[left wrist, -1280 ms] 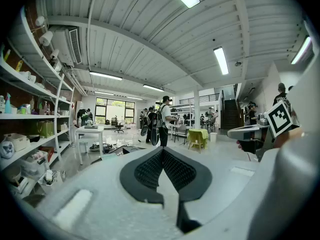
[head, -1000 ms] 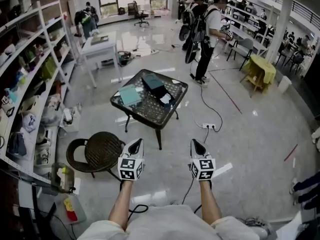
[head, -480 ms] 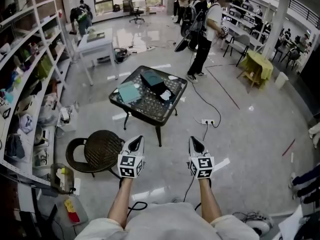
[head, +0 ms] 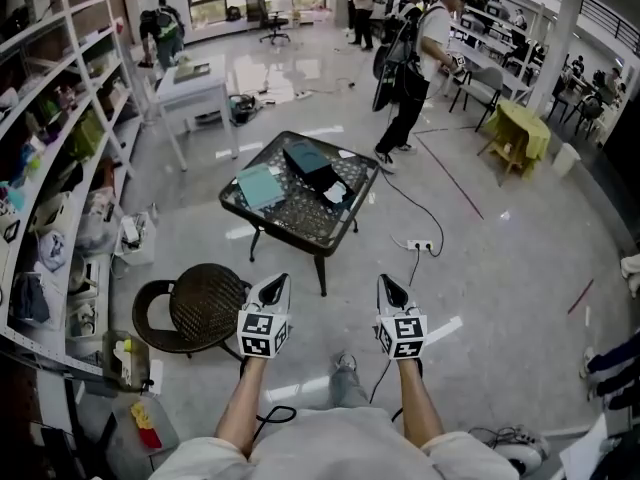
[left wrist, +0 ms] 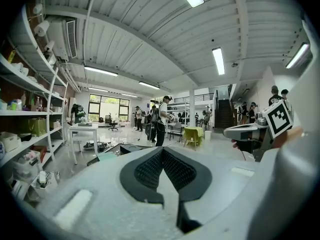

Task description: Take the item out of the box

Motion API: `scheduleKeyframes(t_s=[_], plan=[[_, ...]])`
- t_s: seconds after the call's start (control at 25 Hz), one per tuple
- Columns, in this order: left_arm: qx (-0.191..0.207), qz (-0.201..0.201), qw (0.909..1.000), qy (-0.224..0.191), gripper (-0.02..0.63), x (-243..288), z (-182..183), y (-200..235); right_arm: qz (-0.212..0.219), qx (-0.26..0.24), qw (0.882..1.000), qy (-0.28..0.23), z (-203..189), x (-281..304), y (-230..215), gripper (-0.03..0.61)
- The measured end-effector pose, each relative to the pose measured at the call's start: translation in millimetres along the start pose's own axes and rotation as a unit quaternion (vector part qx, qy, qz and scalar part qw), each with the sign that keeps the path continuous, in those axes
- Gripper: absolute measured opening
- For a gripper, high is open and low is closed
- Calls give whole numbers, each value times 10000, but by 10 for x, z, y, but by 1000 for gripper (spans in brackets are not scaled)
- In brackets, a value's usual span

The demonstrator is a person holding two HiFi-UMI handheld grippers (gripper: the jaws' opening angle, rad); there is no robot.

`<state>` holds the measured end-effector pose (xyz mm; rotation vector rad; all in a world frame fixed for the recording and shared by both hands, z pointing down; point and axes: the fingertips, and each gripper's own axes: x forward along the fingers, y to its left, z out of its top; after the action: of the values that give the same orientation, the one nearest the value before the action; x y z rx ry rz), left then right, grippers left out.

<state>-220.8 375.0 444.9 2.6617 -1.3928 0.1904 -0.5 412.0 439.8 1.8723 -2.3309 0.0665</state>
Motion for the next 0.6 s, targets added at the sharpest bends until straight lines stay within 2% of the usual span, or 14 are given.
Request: scheduleKeyframes(t_s=[0.2,0.6], plan=[[45,72,10000,50,6,358,33,129,39,-13,10000,12,-23,386,-188,0],[35,290,9996,49,6,1356,346,405,203,-12,9998,26,152,1357,-814,0]])
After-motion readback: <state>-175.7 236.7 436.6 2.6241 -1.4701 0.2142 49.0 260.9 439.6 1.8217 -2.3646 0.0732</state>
